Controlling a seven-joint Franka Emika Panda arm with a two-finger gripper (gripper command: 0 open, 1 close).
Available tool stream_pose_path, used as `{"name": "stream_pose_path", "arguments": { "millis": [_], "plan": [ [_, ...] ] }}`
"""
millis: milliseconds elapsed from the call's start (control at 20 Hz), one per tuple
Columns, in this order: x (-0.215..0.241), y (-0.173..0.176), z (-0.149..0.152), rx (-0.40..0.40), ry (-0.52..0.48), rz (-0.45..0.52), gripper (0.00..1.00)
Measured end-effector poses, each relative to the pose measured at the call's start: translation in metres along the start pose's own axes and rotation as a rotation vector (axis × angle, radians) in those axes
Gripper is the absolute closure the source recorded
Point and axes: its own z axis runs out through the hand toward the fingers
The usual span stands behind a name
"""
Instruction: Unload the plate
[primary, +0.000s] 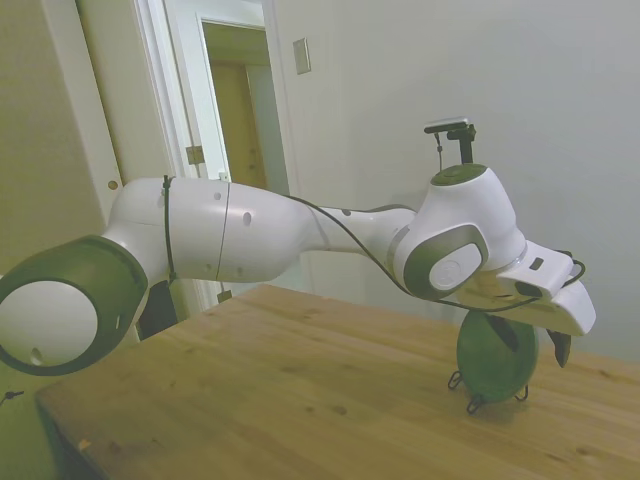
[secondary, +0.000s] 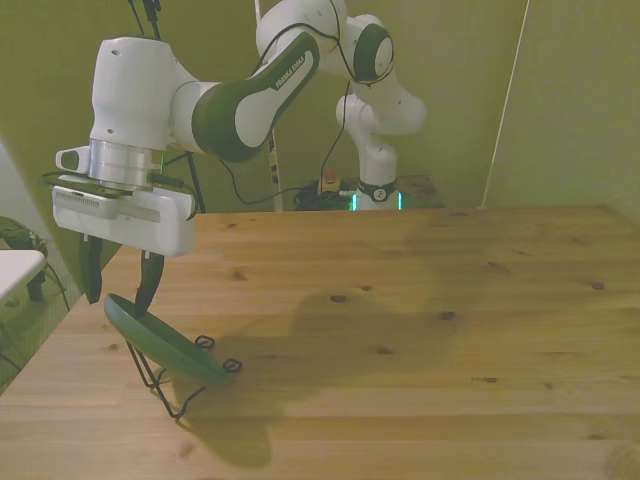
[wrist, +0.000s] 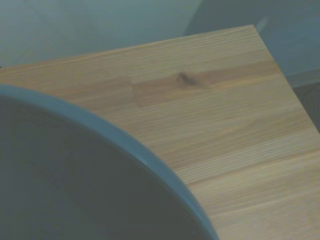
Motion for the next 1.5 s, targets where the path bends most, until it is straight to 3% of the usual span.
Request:
{"name": "stream_pose_path", "arguments": {
  "millis": [1150, 1500],
  "plan": [
    [0.001, 0.002, -0.001, 0.002, 0.000, 0.002, 1.00],
    [0.003, -0.009, -0.029, 0.037, 0.019, -0.007, 1.00]
  ]
}}
